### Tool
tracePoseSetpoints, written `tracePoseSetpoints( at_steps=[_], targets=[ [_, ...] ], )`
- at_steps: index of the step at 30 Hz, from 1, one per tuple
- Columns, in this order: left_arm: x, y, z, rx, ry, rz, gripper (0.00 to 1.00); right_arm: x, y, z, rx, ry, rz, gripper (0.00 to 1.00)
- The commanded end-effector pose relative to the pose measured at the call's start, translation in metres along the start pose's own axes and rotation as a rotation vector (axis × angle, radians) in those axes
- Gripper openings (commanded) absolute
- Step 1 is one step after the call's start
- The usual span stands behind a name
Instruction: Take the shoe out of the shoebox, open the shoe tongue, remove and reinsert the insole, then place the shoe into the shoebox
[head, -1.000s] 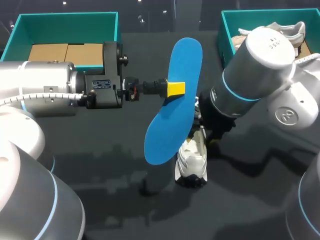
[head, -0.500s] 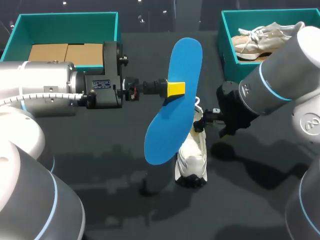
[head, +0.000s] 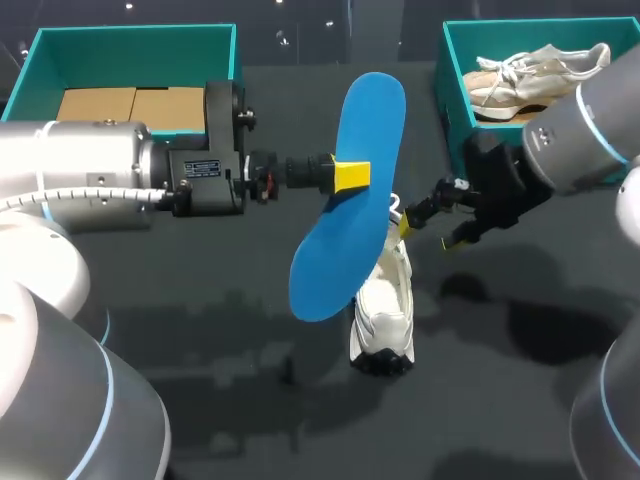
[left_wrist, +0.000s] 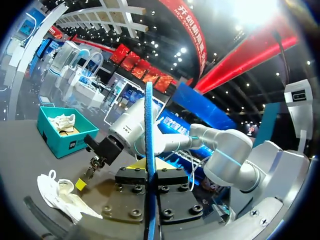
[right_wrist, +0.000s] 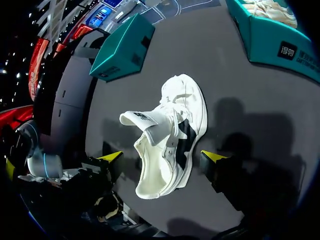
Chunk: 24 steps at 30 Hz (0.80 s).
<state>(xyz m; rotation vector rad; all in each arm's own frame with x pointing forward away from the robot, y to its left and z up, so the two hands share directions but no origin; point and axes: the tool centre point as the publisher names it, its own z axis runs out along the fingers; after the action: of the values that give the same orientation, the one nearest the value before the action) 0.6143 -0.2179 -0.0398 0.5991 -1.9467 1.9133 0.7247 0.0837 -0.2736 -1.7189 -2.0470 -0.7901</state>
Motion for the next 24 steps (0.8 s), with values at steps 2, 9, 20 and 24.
tracePoseSetpoints(
  at_steps=[2,9,20,24],
  targets=[
    [-0.004,-0.008,-0.005,0.002,0.014,0.076,0.0,-0.006,-0.003,-0.019,-0.008,0.034,0.004,1.0],
    [-0.008,-0.018,-0.008,0.005,0.019,0.161,0.0,-0.005,-0.004,-0.024,-0.045,0.089,0.006,1.0],
    [-0.015,-0.016,-0.01,0.004,0.089,0.514,0.0,0.007,0.0,-0.032,-0.074,0.221,-0.027,1.0],
    [-0.025,-0.007,-0.006,-0.032,0.037,0.8,0.0,0.011,0.002,-0.036,-0.088,0.246,-0.037,1.0]
  ],
)
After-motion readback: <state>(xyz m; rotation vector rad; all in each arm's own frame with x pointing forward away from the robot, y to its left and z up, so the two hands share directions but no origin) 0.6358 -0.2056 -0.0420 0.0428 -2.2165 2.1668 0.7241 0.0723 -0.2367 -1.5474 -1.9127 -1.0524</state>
